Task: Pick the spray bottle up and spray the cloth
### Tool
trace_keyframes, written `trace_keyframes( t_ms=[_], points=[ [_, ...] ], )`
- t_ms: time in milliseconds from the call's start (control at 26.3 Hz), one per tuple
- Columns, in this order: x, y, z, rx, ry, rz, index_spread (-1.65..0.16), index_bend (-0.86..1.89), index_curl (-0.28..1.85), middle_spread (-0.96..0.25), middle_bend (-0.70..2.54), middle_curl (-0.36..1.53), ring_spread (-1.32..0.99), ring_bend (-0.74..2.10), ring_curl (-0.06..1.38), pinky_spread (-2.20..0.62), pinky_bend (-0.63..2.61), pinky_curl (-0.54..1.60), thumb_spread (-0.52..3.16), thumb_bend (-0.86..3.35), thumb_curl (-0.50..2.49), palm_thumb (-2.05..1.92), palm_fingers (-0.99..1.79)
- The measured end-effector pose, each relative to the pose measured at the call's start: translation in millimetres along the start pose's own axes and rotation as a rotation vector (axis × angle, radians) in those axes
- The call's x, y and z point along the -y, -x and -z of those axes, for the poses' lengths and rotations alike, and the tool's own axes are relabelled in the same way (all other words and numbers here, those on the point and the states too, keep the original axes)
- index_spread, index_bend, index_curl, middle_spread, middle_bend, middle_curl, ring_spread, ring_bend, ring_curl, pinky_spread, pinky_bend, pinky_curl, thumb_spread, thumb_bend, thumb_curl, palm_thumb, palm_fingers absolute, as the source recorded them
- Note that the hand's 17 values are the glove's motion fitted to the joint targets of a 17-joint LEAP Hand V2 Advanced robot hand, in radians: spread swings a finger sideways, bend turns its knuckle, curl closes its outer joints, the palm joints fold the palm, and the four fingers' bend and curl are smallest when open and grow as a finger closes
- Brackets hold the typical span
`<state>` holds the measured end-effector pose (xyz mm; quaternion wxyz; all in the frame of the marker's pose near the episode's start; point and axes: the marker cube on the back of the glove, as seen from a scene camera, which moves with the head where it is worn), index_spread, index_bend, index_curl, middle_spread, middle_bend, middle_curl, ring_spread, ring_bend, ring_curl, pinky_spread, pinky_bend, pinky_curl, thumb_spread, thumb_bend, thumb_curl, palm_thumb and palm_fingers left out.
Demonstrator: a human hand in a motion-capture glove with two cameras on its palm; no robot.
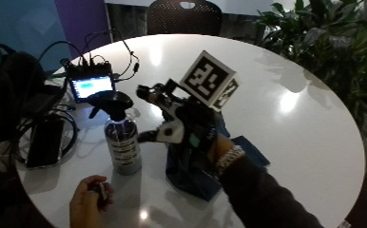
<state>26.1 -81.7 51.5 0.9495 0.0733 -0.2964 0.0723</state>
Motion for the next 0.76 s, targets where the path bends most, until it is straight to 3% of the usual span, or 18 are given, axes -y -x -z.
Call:
trace_keyframes(
  t_ms=[152, 381, 762],
  points=[
    [-67.6, 9.5, 24.4, -0.314, 0.027, 0.021, -0.37, 0.08, 0.45, -0.14, 0.26, 0.42, -0.16, 0.32, 0.37, 0.14, 0.41, 0.36, 0.79, -0.09, 0.62, 0.71, 0.25],
    [-141.6, 45.3, 11.2, -0.439, 0.138, 0.133, -0.44, 0.17, 0.41, -0.16, 0.25, 0.4, -0.17, 0.26, 0.33, 0.19, 0.35, 0.33, 0.93, -0.07, 0.53, 0.56, 0.3],
    [-159.1, 75.4, -3.4, -0.539, 0.181, 0.24, -0.48, 0.17, 0.38, -0.19, 0.22, 0.38, -0.2, 0.22, 0.31, 0.21, 0.28, 0.32, 1.03, -0.03, 0.45, 0.51, 0.34]
  ],
)
